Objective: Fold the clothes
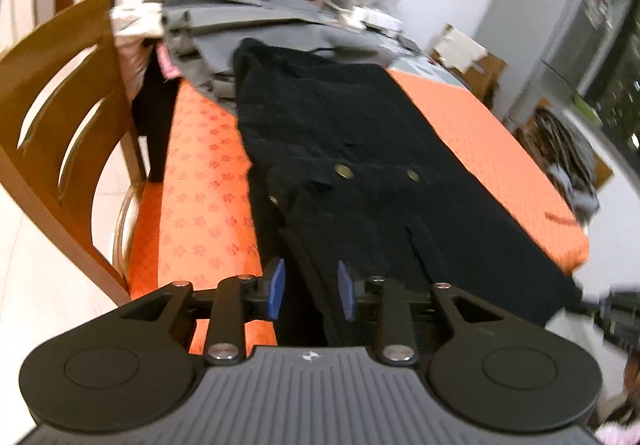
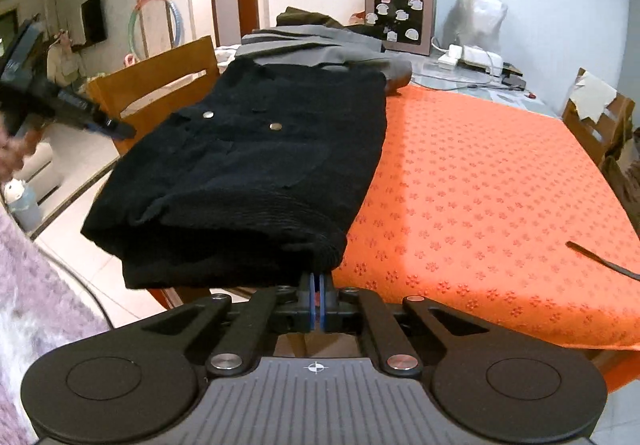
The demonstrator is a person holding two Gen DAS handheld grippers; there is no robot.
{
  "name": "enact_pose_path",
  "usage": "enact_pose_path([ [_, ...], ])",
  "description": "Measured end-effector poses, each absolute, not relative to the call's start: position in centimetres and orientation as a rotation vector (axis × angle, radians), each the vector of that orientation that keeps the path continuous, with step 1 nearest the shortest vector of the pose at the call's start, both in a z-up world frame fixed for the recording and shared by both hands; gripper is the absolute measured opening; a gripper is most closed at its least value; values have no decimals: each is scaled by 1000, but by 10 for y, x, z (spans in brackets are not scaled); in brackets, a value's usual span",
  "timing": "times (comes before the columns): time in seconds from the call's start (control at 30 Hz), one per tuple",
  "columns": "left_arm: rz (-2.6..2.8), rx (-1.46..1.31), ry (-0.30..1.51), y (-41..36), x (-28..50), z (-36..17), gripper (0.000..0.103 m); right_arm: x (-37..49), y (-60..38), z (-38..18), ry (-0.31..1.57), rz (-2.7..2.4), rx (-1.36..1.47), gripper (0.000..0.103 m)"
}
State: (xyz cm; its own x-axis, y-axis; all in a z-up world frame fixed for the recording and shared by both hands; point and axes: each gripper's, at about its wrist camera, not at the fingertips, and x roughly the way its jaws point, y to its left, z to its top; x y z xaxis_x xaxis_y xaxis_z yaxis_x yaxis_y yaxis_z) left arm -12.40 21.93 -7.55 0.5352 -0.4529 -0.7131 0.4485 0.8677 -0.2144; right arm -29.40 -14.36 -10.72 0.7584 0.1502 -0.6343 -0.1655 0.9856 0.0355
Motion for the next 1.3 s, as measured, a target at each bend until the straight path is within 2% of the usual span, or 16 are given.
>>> enact_pose_path([
  [0.1, -597, 71, 800, 209, -148, -68, 53, -291, -142, -91, 651, 184, -23, 4],
  [0.17, -656, 121, 748, 198, -166, -62, 71, -288, -139, -78, 630, 197, -33, 4],
  [0.27, -760, 192, 657, 175, -191, -57, 88, -277, -132, -58, 614, 215, -65, 4],
  [0.3, -790, 210, 634, 167, -197, -57, 90, -273, -129, -52, 611, 220, -79, 4],
  [0.63, -777, 336, 549, 94, -222, -101, 91, -236, -108, -13, 610, 253, -155, 4],
  [0.93, -613, 401, 516, 87, -228, -146, 91, -223, -101, -2, 619, 265, -153, 4],
  [1.3, -507, 594, 354, 91, -242, -186, 91, -218, -99, 7, 615, 268, -116, 4],
])
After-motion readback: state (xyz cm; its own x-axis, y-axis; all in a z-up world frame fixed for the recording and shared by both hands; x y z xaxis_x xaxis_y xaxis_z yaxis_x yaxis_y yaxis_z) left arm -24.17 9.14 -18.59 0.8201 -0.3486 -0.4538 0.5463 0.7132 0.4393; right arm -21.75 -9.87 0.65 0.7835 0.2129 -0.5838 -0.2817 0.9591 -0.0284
